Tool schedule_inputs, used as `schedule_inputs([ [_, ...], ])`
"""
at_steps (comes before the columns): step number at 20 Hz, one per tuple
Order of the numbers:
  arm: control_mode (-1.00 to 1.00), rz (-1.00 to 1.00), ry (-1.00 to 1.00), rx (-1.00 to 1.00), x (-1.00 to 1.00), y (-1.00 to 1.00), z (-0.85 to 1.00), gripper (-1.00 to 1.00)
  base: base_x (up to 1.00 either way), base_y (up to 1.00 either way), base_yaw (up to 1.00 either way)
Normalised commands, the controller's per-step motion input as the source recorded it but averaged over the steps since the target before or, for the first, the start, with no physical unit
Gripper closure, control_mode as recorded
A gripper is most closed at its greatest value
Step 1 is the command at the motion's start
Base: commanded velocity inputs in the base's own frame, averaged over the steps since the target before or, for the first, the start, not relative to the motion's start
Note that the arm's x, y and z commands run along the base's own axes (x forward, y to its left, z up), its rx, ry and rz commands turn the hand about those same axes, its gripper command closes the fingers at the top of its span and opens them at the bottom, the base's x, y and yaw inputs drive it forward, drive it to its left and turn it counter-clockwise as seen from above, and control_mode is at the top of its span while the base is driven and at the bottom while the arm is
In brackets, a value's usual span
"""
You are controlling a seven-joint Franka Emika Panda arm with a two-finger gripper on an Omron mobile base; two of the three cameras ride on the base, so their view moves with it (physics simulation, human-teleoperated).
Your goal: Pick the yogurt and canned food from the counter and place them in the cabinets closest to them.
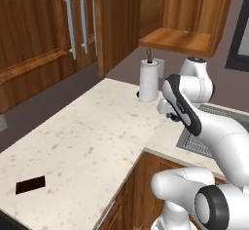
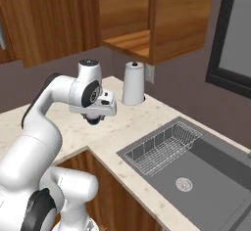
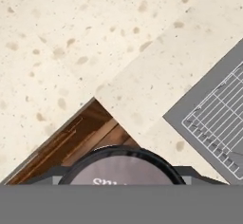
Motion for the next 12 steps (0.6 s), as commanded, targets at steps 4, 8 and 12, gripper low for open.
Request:
schedule_inputs([
  [4, 1.00, 0.00, 0.00, 0.00, 0.00, 0.00, 0.00, 1.00, 0.00, -0.07, -0.36],
  [8, 1.00, 0.00, 0.00, 0.00, 0.00, 0.00, 0.00, 1.00, 0.00, -0.05, -0.38],
  [12, 1.00, 0.00, 0.00, 0.00, 0.00, 0.00, 0.00, 1.00, 0.00, -0.04, -0.38],
])
